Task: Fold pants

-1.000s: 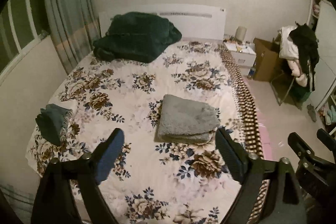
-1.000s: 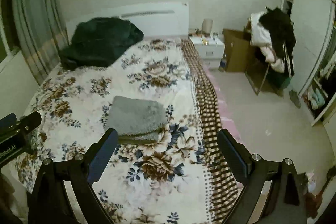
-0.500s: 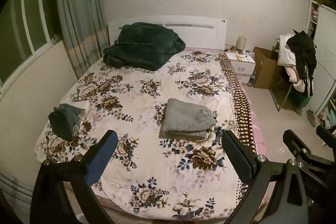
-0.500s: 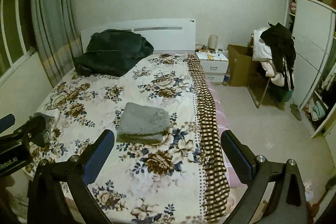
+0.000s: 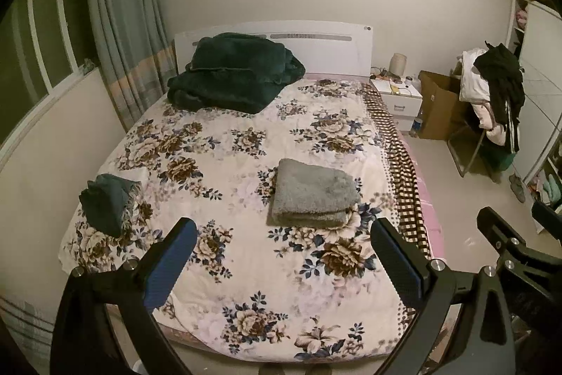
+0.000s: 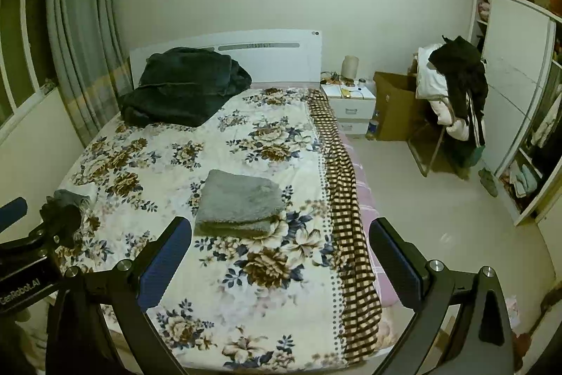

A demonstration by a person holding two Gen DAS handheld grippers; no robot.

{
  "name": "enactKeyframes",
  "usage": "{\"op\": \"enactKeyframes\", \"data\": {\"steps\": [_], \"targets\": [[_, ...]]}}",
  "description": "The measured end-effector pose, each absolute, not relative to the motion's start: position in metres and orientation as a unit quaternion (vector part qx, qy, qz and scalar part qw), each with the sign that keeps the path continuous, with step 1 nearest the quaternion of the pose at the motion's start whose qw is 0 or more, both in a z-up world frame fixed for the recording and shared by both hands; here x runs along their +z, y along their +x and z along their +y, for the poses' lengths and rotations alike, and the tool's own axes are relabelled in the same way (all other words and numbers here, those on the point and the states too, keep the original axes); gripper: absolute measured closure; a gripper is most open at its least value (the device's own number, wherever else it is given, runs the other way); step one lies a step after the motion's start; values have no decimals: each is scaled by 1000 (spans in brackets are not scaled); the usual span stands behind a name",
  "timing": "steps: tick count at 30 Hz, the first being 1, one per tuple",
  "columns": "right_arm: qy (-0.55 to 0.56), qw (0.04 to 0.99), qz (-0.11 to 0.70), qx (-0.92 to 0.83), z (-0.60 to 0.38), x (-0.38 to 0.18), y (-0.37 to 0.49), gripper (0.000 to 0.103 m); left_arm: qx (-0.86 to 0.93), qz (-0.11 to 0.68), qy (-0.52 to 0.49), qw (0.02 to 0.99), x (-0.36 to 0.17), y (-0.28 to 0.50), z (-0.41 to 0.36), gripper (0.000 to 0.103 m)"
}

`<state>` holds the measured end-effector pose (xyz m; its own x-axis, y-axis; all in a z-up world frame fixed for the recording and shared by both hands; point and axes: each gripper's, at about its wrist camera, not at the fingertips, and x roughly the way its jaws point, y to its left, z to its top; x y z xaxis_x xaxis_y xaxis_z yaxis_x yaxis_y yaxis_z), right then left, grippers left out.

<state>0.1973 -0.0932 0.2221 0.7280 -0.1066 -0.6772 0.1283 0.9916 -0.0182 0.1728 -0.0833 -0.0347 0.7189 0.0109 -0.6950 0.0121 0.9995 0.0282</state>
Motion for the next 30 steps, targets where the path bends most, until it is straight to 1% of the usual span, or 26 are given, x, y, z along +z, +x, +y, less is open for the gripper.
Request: {"op": "enactKeyframes", "data": {"steps": [30], "targets": [[9, 928, 368, -51, -87, 222, 208, 0, 9, 369, 8, 930, -27, 171, -82, 2]]}}
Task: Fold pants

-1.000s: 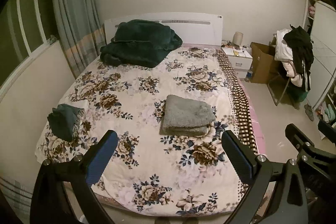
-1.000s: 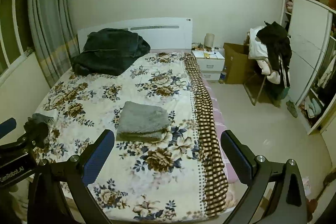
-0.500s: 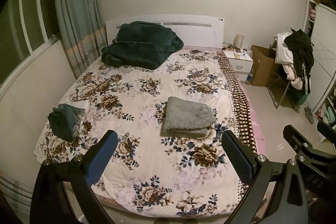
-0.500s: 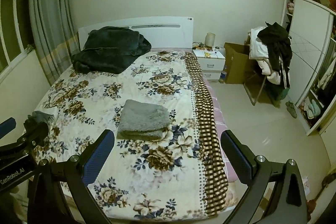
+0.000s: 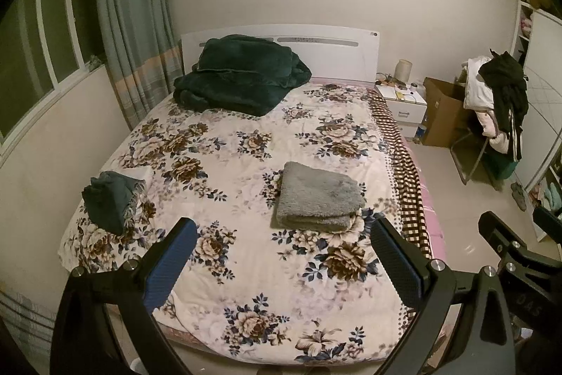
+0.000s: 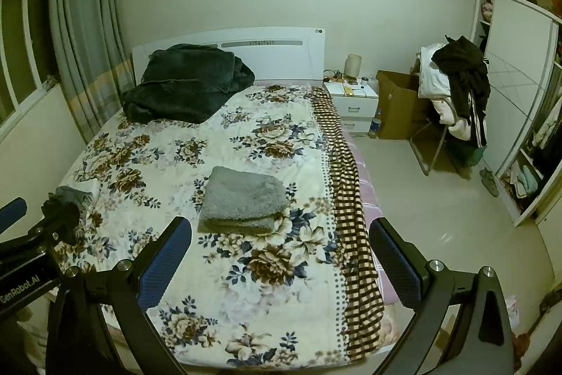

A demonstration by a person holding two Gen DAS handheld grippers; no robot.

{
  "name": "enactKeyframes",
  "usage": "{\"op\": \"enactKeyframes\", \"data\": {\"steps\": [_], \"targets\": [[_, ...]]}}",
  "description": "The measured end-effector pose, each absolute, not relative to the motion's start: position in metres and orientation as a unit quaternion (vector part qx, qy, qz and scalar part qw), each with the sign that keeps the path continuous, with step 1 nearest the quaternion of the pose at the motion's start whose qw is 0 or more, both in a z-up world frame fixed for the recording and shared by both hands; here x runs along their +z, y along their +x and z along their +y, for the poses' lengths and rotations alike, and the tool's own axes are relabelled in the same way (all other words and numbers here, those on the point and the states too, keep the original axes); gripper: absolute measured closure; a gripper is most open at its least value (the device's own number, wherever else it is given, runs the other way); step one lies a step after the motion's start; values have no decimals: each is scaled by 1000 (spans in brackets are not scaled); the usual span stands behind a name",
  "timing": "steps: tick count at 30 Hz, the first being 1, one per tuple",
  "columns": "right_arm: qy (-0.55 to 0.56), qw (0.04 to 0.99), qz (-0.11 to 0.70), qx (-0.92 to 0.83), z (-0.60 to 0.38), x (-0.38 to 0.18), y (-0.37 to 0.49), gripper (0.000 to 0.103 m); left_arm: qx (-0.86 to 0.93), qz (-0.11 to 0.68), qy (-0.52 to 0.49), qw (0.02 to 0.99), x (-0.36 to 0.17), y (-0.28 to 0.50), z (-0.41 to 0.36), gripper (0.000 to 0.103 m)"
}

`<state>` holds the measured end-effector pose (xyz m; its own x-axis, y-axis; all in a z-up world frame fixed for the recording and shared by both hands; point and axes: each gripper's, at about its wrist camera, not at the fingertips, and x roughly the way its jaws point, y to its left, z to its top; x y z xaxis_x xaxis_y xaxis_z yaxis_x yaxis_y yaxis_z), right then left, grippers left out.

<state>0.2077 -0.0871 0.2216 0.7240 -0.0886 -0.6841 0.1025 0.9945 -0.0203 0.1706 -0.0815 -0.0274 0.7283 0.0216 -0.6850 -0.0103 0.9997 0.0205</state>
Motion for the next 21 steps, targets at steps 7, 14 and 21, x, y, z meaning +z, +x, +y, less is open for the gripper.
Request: {"op": "enactKeyframes", "data": {"steps": [7, 14, 21], "targets": [[8, 929, 366, -50, -88, 220, 209, 0, 11, 368, 4, 930, -28, 169, -82, 2], [12, 929, 367, -51, -89, 219, 208, 0, 11, 368, 4, 930, -28, 169, -82, 2], [13, 928, 368, -51, -91, 218, 206, 0, 10, 368, 4, 930, -27, 169, -82, 2]]}}
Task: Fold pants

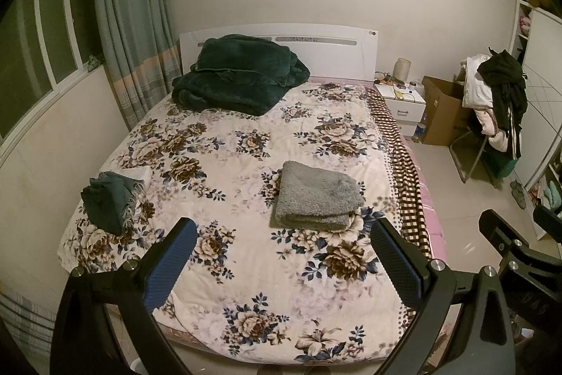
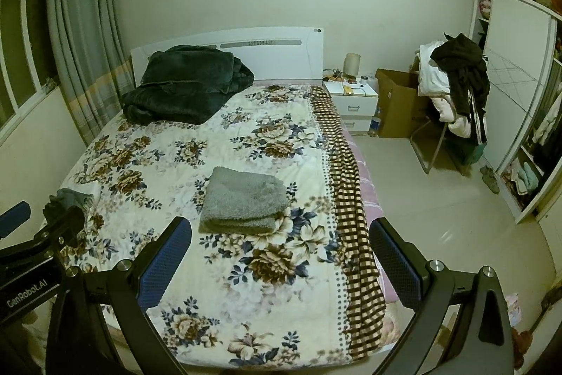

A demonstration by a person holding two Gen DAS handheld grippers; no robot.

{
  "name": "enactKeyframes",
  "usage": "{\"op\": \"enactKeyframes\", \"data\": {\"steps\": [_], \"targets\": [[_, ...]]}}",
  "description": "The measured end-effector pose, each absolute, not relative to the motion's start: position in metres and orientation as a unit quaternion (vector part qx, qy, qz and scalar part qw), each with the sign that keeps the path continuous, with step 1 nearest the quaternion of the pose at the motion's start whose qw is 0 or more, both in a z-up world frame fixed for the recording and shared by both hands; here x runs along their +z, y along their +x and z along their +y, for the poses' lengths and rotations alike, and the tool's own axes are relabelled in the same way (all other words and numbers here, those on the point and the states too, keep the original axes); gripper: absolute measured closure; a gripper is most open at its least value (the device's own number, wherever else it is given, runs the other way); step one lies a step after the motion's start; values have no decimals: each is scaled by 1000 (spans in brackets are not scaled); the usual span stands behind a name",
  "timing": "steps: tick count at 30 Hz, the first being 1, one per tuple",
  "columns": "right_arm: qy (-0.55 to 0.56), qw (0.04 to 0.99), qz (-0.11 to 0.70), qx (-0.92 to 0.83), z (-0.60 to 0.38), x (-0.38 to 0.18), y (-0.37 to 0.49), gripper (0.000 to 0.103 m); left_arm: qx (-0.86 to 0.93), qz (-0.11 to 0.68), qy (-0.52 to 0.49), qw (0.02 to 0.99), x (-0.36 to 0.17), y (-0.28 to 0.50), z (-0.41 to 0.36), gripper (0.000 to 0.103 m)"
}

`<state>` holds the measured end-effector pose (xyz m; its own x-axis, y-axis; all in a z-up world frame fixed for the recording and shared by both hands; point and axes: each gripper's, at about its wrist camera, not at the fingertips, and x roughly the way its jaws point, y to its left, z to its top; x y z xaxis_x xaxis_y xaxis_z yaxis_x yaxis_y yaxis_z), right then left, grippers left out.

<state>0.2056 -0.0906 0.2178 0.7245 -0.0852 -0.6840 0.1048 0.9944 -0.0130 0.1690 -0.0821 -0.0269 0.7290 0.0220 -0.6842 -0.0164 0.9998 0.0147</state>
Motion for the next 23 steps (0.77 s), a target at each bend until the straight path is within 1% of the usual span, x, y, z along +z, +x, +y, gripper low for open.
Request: {"op": "enactKeyframes", "data": {"steps": [23], "targets": [[24, 927, 371, -52, -94, 212, 199, 0, 12, 369, 3, 929, -30, 165, -78, 2]]}}
